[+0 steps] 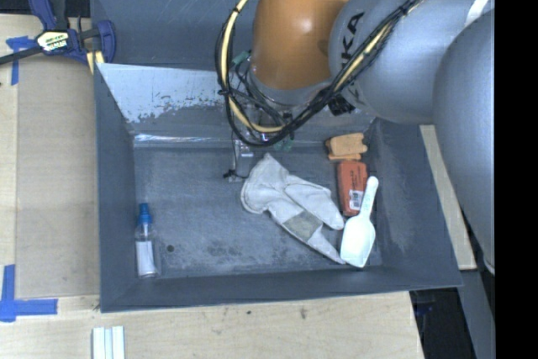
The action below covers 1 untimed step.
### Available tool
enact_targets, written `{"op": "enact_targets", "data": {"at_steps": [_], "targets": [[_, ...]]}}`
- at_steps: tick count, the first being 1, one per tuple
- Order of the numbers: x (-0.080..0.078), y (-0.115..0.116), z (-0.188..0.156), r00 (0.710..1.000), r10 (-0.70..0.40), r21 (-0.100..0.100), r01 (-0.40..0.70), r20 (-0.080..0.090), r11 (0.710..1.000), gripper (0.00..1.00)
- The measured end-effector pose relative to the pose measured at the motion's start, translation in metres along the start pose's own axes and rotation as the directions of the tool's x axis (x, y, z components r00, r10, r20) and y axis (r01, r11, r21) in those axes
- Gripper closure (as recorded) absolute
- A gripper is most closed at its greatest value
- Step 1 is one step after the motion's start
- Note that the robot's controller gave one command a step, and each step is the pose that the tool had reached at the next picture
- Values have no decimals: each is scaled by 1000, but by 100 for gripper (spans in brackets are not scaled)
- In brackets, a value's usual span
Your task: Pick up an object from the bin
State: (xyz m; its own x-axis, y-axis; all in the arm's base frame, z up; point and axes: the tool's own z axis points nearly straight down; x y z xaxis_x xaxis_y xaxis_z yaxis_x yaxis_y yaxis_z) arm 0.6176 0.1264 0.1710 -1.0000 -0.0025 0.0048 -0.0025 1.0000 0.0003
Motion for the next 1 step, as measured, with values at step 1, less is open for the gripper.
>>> {"op": "enact_targets", "data": {"at_steps": [1], "targets": [[-1,0,-5,1000,2,-1,-2,8,1000,0]]}}
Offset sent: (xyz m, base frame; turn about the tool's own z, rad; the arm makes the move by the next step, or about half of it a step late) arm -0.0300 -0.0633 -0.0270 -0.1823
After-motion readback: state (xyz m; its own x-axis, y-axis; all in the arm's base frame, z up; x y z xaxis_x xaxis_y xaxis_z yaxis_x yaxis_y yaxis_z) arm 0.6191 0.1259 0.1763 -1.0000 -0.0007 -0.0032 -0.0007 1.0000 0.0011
